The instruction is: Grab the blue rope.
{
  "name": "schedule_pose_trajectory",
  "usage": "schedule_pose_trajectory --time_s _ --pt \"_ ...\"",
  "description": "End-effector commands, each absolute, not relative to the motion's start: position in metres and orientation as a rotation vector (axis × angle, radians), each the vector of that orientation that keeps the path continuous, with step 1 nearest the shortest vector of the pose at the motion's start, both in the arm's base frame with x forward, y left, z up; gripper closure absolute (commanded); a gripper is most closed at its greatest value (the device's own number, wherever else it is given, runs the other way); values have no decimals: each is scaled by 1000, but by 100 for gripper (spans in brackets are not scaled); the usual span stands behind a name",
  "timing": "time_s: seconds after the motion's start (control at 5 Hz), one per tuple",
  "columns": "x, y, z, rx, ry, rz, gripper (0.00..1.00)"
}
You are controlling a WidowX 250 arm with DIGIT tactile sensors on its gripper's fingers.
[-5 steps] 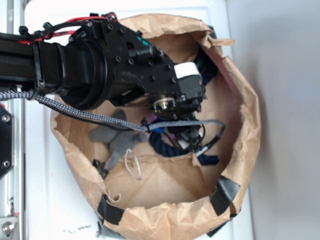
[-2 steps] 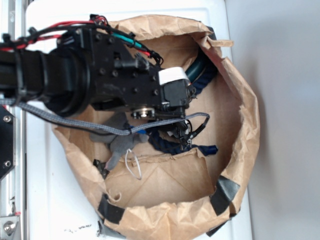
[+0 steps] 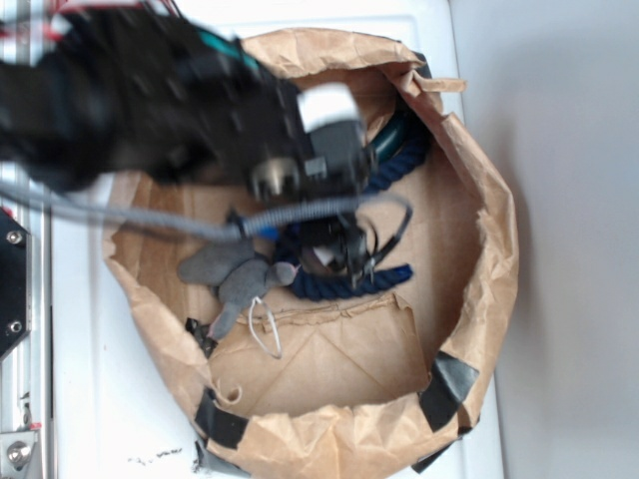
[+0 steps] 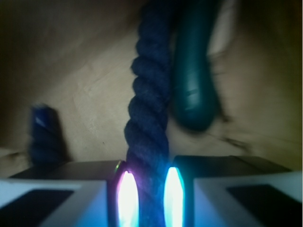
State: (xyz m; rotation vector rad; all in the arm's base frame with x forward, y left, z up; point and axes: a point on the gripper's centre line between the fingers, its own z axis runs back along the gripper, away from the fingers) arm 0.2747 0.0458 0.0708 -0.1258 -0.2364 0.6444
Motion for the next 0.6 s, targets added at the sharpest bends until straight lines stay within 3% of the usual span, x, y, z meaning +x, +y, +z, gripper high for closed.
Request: schedule_pose_trajectory --time_s 0.0,0.4 --pt "259 61 178 -42 -301 707 100" --pt "260 48 185 39 -348 629 100"
